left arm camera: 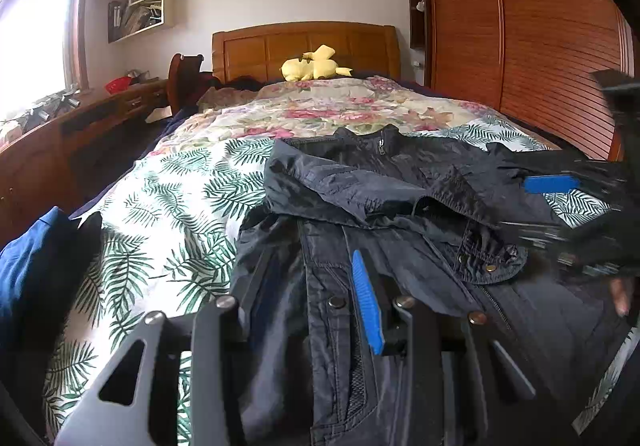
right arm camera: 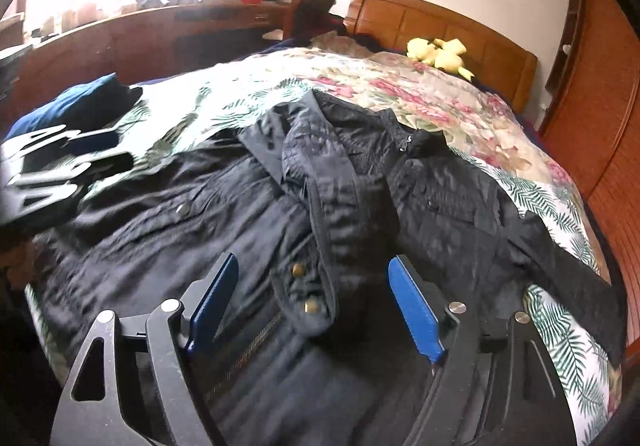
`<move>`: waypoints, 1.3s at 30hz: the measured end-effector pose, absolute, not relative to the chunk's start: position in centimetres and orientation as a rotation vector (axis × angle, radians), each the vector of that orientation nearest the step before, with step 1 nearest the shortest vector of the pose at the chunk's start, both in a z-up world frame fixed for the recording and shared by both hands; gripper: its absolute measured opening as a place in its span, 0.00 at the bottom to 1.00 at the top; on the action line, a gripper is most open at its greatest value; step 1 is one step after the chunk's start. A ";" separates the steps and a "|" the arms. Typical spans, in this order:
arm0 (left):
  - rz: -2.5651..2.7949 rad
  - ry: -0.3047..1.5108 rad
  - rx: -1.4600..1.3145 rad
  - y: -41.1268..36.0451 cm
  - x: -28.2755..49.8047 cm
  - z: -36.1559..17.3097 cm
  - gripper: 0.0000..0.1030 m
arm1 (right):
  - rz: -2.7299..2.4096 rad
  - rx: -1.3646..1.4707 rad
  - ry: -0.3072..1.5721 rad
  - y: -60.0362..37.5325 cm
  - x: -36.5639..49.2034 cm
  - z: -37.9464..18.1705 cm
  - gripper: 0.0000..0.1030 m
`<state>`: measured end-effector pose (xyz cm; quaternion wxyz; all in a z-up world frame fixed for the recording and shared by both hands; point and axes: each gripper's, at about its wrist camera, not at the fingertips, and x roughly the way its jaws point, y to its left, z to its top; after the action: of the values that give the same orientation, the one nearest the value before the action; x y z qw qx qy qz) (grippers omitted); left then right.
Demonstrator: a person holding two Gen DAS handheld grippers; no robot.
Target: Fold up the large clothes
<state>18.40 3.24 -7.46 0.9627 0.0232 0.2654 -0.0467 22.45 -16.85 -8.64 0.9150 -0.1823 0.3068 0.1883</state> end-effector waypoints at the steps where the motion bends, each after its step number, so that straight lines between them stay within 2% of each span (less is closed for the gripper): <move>1: -0.094 0.538 0.047 3.2 18.3 -7.4 0.35 | 0.377 -0.372 0.648 -16.5 23.5 -8.9 0.77; 4: -0.098 0.541 0.054 3.1 18.3 -7.4 0.35 | 0.348 -0.398 0.702 -15.6 26.6 -10.5 0.77; 5: -0.098 0.544 0.059 3.0 18.2 -7.4 0.35 | 0.339 -0.407 0.716 -15.6 27.2 -10.9 0.72; 6: -0.098 0.547 0.066 2.9 18.1 -7.4 0.35 | 0.328 -0.418 0.748 -15.5 28.2 -11.6 0.52; 7: -0.099 0.548 0.069 2.8 18.0 -7.4 0.35 | 0.311 -0.424 0.782 -15.6 29.1 -12.2 0.37; 8: -0.099 0.549 0.072 2.6 17.7 -7.4 0.35 | 0.301 -0.423 0.795 -15.9 29.4 -12.5 0.11; 9: -0.100 0.552 0.071 2.4 17.5 -7.4 0.35 | 0.299 -0.417 0.802 -16.3 29.6 -12.7 0.04; 11: -0.108 0.556 0.072 1.9 16.9 -7.4 0.35 | 0.311 -0.404 0.776 -17.0 29.0 -12.1 0.01; 23: -0.112 0.555 0.091 -1.7 12.8 -6.3 0.35 | 0.427 -0.136 0.490 -22.3 20.0 -1.0 0.00; 26: -0.115 0.553 0.101 -2.5 12.3 -5.9 0.35 | 0.388 -0.057 0.534 -24.9 20.0 -1.4 0.00; 32: -0.121 0.555 0.134 -4.5 12.5 -5.4 0.35 | 0.169 -0.077 0.656 -31.3 21.2 -6.4 0.04; 34: -0.121 0.555 0.137 -5.0 12.9 -5.2 0.35 | 0.150 -0.089 0.670 -32.5 21.1 -7.2 0.10; 37: -0.124 0.564 0.133 -6.0 13.3 -4.8 0.35 | 0.155 -0.091 0.661 -34.2 20.1 -7.7 0.34; 39: -0.123 0.554 0.140 -6.6 13.1 -4.4 0.35 | 0.189 -0.078 0.651 -34.7 19.3 -7.8 0.56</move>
<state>13.11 -6.60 -4.41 0.9575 0.0689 0.2733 -0.0607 19.31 -34.71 -7.84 0.9423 -0.0381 0.3193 0.0927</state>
